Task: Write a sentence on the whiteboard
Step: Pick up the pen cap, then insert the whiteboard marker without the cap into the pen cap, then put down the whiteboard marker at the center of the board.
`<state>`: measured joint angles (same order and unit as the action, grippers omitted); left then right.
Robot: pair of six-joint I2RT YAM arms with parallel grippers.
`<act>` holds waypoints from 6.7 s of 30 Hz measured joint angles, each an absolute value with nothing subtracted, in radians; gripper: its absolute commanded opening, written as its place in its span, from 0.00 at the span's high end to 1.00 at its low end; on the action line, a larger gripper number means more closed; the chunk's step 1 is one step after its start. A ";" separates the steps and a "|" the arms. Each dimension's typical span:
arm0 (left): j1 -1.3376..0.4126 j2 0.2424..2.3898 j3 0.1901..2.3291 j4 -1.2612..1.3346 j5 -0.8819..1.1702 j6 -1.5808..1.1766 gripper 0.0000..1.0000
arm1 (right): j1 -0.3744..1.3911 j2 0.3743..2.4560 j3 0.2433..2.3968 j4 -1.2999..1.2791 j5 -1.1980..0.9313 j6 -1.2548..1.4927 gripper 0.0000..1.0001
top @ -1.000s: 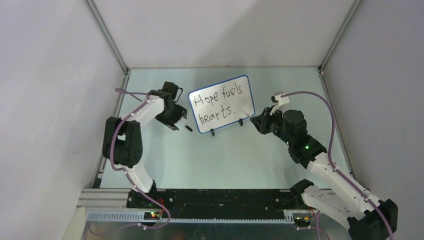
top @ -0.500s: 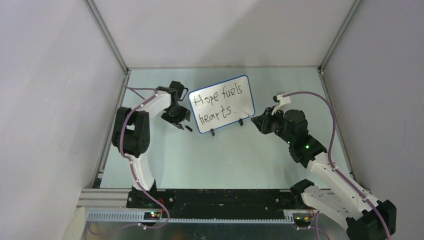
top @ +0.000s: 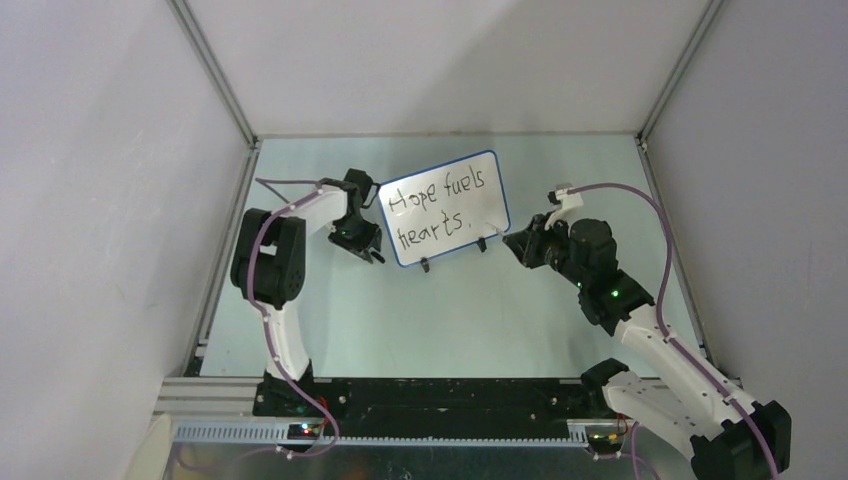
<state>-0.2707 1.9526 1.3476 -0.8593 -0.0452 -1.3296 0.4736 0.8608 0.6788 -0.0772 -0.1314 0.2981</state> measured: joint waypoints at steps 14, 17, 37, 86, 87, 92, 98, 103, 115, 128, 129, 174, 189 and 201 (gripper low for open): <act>-0.277 1.882 1.237 -0.794 -0.048 -1.370 1.00 | 0.460 0.862 0.668 -0.077 -0.152 0.304 1.00; -0.267 1.781 1.130 -0.791 -0.062 -1.368 1.00 | 0.458 0.862 0.668 -0.076 -0.171 0.305 1.00; -0.248 1.032 0.766 -0.503 0.121 -1.482 1.00 | 0.899 0.969 0.696 0.178 -0.125 0.226 1.00; -0.274 0.967 0.732 -0.345 0.323 -1.653 1.00 | 1.032 1.202 0.814 0.229 0.098 0.077 1.00; -0.275 0.965 0.732 -0.345 0.323 -1.654 1.00 | 1.032 1.202 0.814 0.229 0.098 0.077 1.00; -0.278 0.961 0.732 -0.345 0.323 -1.660 1.00 | 1.030 1.202 0.814 0.229 0.098 0.078 1.00; -0.285 0.961 0.732 -0.345 0.323 -1.660 1.00 | 1.029 1.203 0.814 0.229 0.098 0.078 1.00; -0.293 0.961 0.726 -0.335 0.323 -1.668 1.00 | 1.027 1.203 0.814 0.229 0.097 0.078 1.00; -0.308 0.961 0.718 -0.325 0.322 -1.675 1.00 | 1.025 1.210 0.819 0.230 0.097 0.077 1.00; -0.385 0.962 0.718 -0.309 0.316 -1.700 1.00 | 1.023 1.225 0.823 0.231 0.098 0.077 1.00; -0.399 0.963 0.718 -0.306 0.295 -1.706 1.00 | 1.023 1.227 0.825 0.230 0.100 0.076 1.00; -0.421 1.031 0.797 -0.341 0.289 -1.485 0.01 | 0.691 1.093 0.813 -0.035 -0.152 0.254 1.00; -0.288 0.792 0.810 -0.413 -0.044 -0.853 0.00 | 0.432 1.340 0.563 -0.061 -0.644 0.540 0.79; -0.287 0.703 0.569 -0.175 -0.088 -0.740 0.01 | 0.362 1.427 0.581 0.037 -0.644 0.579 0.01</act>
